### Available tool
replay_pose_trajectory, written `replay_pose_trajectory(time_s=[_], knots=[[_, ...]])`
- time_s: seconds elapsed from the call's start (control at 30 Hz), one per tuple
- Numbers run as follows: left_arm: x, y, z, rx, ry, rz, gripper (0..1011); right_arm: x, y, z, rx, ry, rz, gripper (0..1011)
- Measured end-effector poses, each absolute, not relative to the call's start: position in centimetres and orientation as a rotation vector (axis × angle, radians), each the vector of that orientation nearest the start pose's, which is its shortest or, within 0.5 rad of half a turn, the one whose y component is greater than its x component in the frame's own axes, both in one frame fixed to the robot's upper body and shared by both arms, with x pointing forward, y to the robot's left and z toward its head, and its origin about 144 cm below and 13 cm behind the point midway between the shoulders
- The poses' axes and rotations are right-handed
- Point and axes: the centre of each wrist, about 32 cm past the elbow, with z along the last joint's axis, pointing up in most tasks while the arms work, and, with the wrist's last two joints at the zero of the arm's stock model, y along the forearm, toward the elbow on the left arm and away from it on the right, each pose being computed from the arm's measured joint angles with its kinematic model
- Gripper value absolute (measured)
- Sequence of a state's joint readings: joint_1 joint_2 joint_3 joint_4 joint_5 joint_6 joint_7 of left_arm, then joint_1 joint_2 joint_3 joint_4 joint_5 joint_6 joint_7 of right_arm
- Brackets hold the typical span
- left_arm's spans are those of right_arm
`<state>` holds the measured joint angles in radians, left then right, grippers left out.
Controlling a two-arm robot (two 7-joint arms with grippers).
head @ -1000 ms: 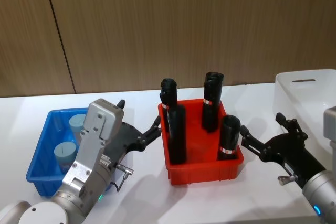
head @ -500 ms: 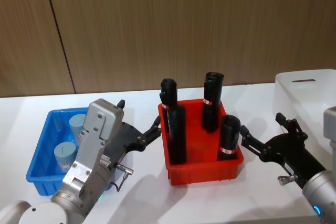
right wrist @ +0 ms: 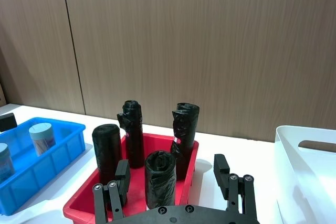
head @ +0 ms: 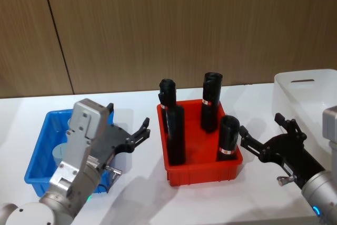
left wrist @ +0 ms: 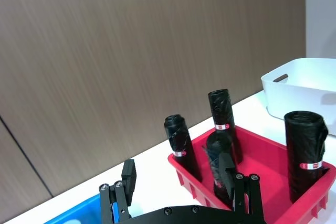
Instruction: Pick the cotton swabs from the blue box and place them into the white box.
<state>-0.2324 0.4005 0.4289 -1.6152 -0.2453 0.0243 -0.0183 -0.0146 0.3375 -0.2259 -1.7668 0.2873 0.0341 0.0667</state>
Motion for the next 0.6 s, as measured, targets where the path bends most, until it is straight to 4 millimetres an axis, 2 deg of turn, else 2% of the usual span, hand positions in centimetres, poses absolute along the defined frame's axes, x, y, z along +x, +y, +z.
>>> replay_pose_trajectory(time_s=[0.6], knots=[[49.2,23.5,120.0,0.072,-0.073,1.323,1000,44.3,-23.7,118.9,0.026,-0.075,-1.230,1002]])
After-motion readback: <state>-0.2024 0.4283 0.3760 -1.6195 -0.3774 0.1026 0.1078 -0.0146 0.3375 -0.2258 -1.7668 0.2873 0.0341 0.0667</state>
